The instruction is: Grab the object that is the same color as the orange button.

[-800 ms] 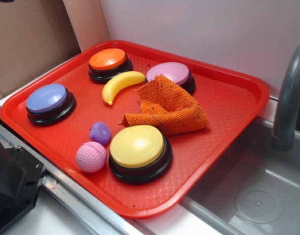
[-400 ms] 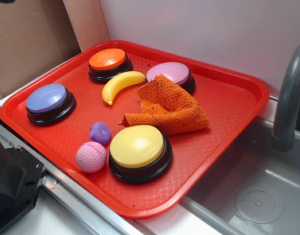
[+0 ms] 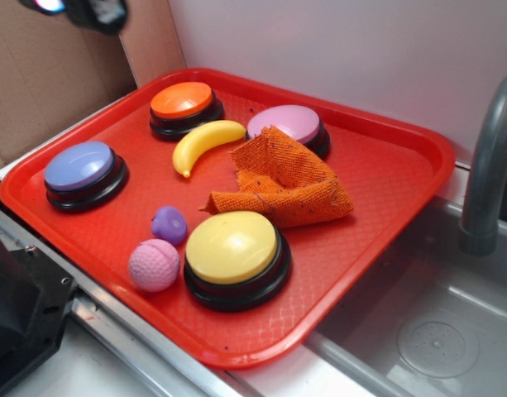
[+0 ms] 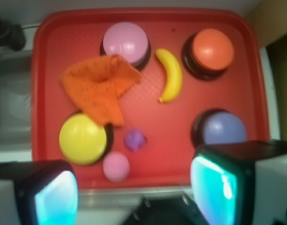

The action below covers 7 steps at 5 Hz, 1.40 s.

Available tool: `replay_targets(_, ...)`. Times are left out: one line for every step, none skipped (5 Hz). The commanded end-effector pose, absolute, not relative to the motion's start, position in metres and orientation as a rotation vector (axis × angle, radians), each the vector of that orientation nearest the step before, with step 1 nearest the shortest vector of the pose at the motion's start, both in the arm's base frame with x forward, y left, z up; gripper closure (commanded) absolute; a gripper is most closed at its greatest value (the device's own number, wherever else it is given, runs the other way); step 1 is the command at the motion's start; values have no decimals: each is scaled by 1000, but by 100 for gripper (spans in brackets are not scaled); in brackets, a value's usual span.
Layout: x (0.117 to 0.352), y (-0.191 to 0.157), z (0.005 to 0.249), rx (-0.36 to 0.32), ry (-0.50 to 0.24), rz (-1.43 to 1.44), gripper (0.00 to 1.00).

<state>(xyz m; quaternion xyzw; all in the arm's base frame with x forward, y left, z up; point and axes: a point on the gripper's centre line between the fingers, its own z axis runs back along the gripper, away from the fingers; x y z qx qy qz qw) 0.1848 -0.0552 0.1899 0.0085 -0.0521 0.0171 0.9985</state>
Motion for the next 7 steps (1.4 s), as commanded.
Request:
replay_targets(243, -99, 123, 65, -125, -69, 0)
replay_targets(257, -115, 86, 82, -93, -103, 0)
replay_targets(268, -126, 45, 57, -11, -184, 0)
replay_targets(271, -131, 24, 86, 24, -203, 0)
replay_targets(272, -127, 19, 101, 35, -186, 0)
replay_targets(272, -121, 25, 97, 4, -141, 100)
replay_targets(271, -115, 33, 77, 50, -190, 100)
